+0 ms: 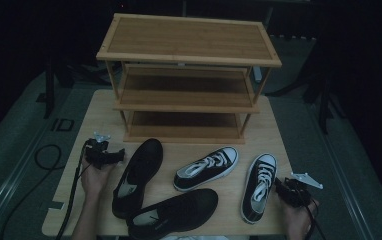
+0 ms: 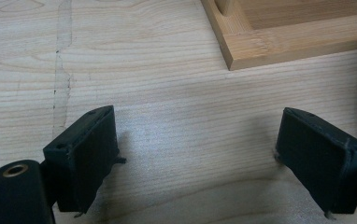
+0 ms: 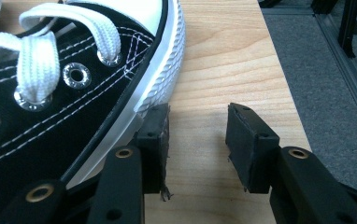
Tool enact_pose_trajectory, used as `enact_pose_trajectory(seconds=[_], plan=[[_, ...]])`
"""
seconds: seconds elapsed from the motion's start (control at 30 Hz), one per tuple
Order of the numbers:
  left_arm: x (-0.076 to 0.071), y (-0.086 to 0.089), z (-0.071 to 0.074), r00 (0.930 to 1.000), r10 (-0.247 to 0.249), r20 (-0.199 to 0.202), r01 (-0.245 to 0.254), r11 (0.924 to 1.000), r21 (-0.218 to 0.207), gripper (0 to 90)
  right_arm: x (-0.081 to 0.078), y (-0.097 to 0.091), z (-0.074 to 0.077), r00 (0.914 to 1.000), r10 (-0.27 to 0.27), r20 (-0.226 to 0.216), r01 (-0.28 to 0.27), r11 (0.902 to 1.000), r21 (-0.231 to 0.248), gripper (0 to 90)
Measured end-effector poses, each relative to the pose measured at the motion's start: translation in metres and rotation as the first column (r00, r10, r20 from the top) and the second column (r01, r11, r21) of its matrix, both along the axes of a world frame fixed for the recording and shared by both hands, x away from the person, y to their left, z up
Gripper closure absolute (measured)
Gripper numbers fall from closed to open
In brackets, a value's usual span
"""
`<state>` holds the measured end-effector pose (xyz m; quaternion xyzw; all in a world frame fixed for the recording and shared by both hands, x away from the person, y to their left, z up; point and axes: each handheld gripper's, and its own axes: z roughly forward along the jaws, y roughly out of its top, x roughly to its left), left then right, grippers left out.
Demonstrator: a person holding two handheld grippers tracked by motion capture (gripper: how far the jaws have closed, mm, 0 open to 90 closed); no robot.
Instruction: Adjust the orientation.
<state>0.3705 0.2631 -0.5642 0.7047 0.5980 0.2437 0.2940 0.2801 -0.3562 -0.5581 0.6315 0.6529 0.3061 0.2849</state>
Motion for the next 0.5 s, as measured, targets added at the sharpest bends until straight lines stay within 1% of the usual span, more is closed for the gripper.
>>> enact_pose_trajectory(seconds=[0.07, 0.17, 0.23, 0.33, 0.4, 0.5], plan=[[-0.0015, -0.0007, 0.0001, 0.9999, 0.015, 0.006, -0.015, 0.9999, -0.004, 15.3, 0.0, -0.0001, 0.0, 1.0, -0.001, -0.001, 0.001, 1.0, 0.003, 58.8], [-0.002, -0.0005, 0.0003, 0.9998, 0.017, 0.006, -0.017, 0.9999, -0.003, 17.3, -0.0001, -0.0005, 0.0001, 1.0, -0.001, -0.001, 0.001, 1.0, 0.009, 58.7], [-0.0033, 0.0004, 0.0004, 0.9993, 0.035, 0.016, -0.035, 0.9994, -0.005, 21.0, 0.0, -0.0012, 0.0001, 1.0, -0.002, 0.001, 0.002, 0.9998, 0.018, 58.3], [-0.0034, 0.0005, 0.0005, 0.999, 0.04, 0.017, -0.04, 0.9992, -0.005, 22.9, 0.0, -0.0009, 0.0001, 1.0, -0.003, 0.0, 0.003, 0.9999, 0.014, 58.3], [-0.004, 0.0004, 0.0006, 0.9982, 0.056, 0.021, -0.056, 0.9984, -0.006, 24.6, 0.0001, -0.0008, 0.0, 1.0, -0.004, 0.001, 0.004, 0.9999, 0.016, 58.0], [-0.0046, 0.0011, 0.001, 0.9975, 0.065, 0.026, -0.065, 0.9979, -0.008, 29.9, 0.0001, -0.0009, 0.0001, 1.0, -0.004, 0.001, 0.004, 0.9999, 0.016, 57.8]])
